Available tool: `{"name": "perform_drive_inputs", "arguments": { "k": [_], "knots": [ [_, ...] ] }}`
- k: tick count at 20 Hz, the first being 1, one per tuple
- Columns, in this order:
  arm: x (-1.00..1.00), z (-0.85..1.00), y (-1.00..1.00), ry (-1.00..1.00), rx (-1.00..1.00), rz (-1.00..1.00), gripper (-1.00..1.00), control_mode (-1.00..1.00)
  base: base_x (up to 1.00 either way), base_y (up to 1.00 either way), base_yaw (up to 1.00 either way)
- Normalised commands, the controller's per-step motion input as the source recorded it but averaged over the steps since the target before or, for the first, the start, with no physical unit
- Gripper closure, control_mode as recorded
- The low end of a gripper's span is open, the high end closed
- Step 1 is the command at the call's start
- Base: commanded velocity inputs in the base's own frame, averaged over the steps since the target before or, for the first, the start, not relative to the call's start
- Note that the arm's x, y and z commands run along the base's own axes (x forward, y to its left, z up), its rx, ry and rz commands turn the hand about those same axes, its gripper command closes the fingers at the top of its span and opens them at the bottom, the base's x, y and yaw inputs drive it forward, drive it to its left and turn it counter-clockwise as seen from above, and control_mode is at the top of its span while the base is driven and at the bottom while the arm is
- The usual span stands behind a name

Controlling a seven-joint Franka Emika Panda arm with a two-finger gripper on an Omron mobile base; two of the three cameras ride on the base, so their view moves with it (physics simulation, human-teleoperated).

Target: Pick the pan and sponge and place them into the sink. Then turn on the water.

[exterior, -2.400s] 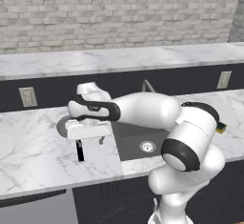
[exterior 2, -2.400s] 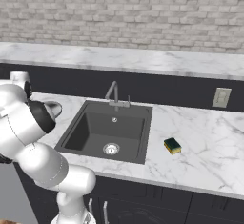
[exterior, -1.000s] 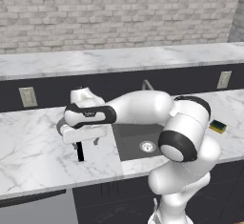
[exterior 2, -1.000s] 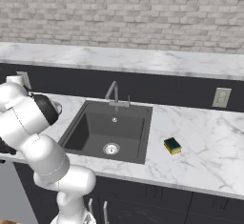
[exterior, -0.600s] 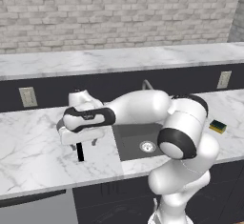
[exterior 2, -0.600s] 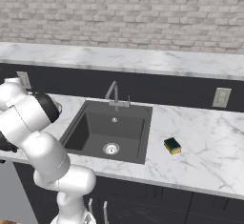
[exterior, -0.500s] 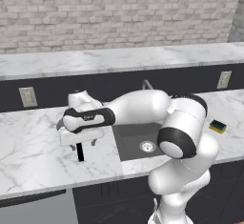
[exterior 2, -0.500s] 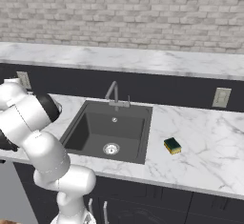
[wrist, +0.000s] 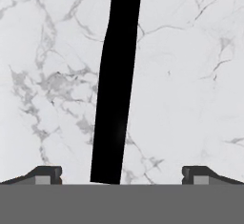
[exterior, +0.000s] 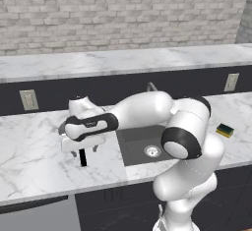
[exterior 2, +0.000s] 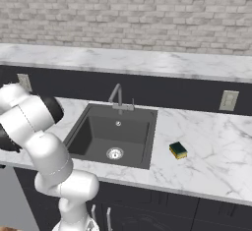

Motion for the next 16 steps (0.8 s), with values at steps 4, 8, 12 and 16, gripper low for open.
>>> {"name": "perform_drive_inputs", "arguments": {
  "k": [4, 8, 12, 16],
  "knots": [
    [0.04, -0.12, 0.05, -0.03, 0.00, 0.00, -1.00, -1.00, 0.00, 0.00, 0.00],
    [0.05, -0.11, 0.07, -0.01, 0.00, 0.00, -1.00, -1.00, 0.00, 0.00, 0.00],
    [0.02, -0.09, 0.02, -0.01, 0.00, 0.00, -1.00, -1.00, 0.00, 0.00, 0.00],
    [0.00, -0.11, 0.00, -0.01, 0.01, 0.00, -1.00, -1.00, 0.00, 0.00, 0.00]
  ]
}}
